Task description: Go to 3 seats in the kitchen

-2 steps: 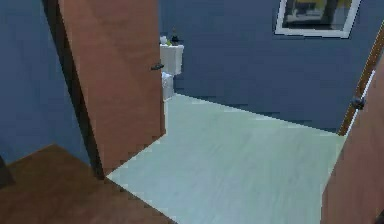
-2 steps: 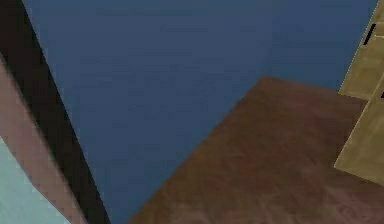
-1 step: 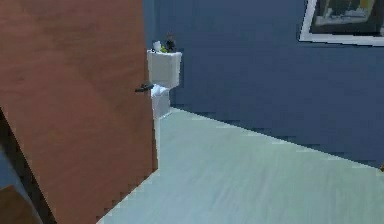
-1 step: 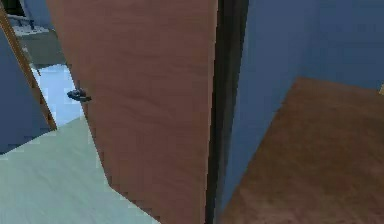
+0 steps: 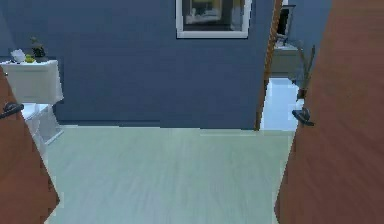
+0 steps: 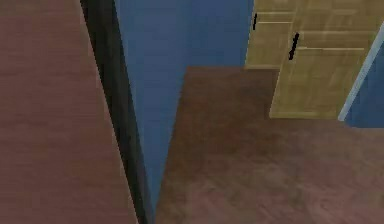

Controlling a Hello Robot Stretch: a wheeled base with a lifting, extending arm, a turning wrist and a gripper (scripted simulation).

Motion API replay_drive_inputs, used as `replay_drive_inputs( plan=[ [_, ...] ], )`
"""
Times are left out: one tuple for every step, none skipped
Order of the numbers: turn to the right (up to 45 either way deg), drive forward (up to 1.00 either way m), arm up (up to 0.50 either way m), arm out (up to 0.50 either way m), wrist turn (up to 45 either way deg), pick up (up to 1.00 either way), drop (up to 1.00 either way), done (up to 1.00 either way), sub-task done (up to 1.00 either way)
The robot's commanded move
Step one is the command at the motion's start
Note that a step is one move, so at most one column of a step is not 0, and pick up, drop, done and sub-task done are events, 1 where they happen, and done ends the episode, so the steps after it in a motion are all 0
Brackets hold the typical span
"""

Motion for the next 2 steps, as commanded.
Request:
replay_drive_inputs(
  plan=[
    [0.0,1.0,0.0,0.0,0.0,0.0,0.0,0.0,0.0],
    [6.0,0.0,0.0,0.0,0.0,0.0,0.0,0.0,0.0]
  ],
)
